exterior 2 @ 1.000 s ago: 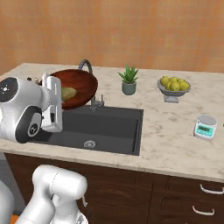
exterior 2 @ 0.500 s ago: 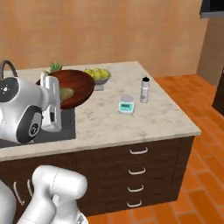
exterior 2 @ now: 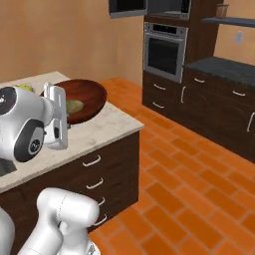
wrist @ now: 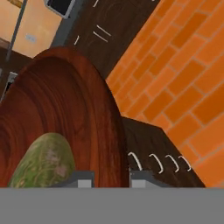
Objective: Pick the cucumber from the sink and place it in the bowl. Then pick the bowl and place it in the microwave. Then close the microwave door and press the start button.
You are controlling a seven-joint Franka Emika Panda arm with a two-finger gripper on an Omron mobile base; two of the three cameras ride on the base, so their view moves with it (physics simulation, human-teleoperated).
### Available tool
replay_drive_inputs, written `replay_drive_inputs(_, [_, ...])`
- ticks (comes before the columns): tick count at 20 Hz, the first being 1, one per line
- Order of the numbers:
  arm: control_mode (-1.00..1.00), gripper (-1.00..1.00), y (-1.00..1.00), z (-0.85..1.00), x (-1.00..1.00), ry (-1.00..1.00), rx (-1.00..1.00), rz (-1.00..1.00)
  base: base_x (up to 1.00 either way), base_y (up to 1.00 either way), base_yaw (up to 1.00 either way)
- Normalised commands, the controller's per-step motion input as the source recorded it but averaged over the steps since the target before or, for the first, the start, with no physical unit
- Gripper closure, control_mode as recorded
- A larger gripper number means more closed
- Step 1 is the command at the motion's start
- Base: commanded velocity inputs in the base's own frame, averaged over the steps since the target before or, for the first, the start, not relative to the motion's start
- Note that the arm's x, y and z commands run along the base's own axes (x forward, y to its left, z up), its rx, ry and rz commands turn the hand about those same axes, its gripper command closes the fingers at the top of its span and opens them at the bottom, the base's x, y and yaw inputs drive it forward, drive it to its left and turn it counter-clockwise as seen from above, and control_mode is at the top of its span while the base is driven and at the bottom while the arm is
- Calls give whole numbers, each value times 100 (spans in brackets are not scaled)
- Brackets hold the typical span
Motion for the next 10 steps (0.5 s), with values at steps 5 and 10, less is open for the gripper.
replay_drive_inputs(5, [100,100,0,0,0,0,0,0,86,-98,-26])
replay_drive_inputs(10, [100,100,0,0,0,0,0,0,100,-100,-11])
